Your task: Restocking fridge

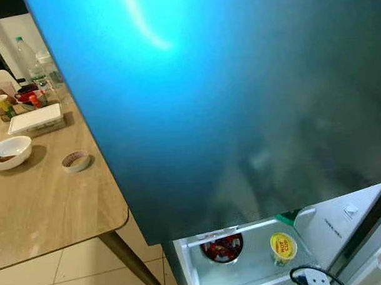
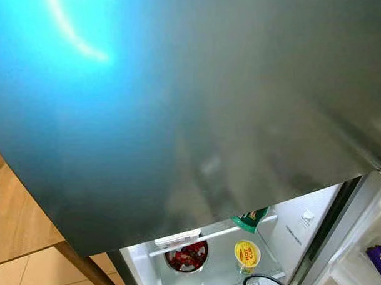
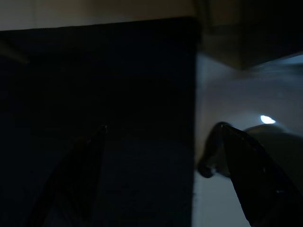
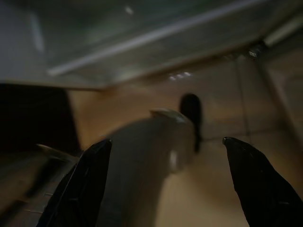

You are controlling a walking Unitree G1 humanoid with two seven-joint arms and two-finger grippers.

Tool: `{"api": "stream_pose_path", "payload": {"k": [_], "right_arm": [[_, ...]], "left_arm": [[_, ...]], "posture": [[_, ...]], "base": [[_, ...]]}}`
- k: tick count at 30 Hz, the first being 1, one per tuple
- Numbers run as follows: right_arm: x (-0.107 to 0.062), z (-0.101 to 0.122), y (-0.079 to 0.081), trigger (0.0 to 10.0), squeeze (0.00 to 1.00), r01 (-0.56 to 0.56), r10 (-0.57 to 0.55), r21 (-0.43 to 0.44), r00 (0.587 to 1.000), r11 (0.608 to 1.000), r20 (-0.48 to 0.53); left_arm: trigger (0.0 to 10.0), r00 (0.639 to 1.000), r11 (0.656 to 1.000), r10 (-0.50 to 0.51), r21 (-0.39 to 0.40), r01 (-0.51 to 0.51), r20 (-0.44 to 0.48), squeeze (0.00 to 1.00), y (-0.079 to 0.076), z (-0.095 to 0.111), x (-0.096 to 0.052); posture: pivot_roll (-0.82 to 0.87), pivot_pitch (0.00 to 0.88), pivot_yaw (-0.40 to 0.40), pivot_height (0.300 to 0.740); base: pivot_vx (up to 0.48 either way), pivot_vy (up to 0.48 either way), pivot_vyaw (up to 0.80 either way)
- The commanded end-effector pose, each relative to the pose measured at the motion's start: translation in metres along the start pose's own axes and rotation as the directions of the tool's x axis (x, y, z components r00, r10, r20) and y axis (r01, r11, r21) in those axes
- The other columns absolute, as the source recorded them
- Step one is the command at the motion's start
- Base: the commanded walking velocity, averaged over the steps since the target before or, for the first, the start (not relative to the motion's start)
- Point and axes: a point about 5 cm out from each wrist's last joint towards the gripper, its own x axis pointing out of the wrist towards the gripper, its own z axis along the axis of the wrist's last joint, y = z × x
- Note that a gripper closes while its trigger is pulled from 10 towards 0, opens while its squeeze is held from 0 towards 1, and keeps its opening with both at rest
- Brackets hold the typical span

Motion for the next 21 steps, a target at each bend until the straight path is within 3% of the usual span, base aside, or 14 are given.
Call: {"api": "stream_pose_path", "payload": {"k": [1, 5, 9, 10, 12, 21], "right_arm": [[0.000, -0.004, 0.000, 10.0, 0.00, 0.015, -0.016, -0.026, 1.000, 1.000, -0.024], [-0.001, -0.007, -0.003, 10.0, 0.00, 0.027, -0.031, -0.078, 0.998, 0.997, -0.046], [-0.001, -0.012, 0.000, 10.0, 0.00, 0.014, -0.039, -0.247, 0.995, 0.969, -0.094], [-0.001, -0.012, 0.000, 10.0, 0.00, 0.014, -0.039, -0.247, 0.995, 0.969, -0.094], [0.000, -0.014, 0.004, 10.0, 0.00, -0.012, -0.033, -0.359, 0.992, 0.933, -0.120], [0.002, -0.016, 0.013, 10.0, 0.00, -0.048, -0.020, -0.463, 0.990, 0.885, -0.141]], "left_arm": [[10.0, 1.000, 1.000, 0.010, -0.010, -0.010, -0.010, 0.00, 0.000, 0.000, 0.000], [10.0, 1.000, 1.000, 0.010, -0.029, -0.010, -0.001, 0.00, -0.001, 0.004, 0.002], [10.0, 1.000, 0.998, 0.023, -0.055, -0.024, -0.010, 0.00, 0.001, 0.004, 0.002], [10.0, 1.000, 0.998, 0.023, -0.055, -0.024, -0.010, 0.00, 0.001, 0.004, 0.002], [10.0, 1.000, 0.998, 0.023, -0.060, -0.024, -0.016, 0.00, 0.002, 0.003, 0.001], [10.0, 0.999, 0.998, 0.017, -0.060, -0.020, -0.037, 0.00, 0.003, -0.002, 0.000]], "posture": [[-0.05, 0.000, 0.025, 0.740], [-0.05, 0.000, 0.023, 0.740], [-0.04, 0.000, 0.017, 0.740], [-0.04, 0.000, 0.017, 0.740], [-0.04, 0.000, 0.017, 0.740], [-0.03, 0.000, 0.024, 0.740]], "base": [[0.000, 0.000, 0.00], [0.000, 0.000, 0.00], [0.000, 0.000, 0.00], [0.000, 0.000, 0.00], [0.000, 0.000, 0.00], [0.000, 0.000, 0.00]]}}
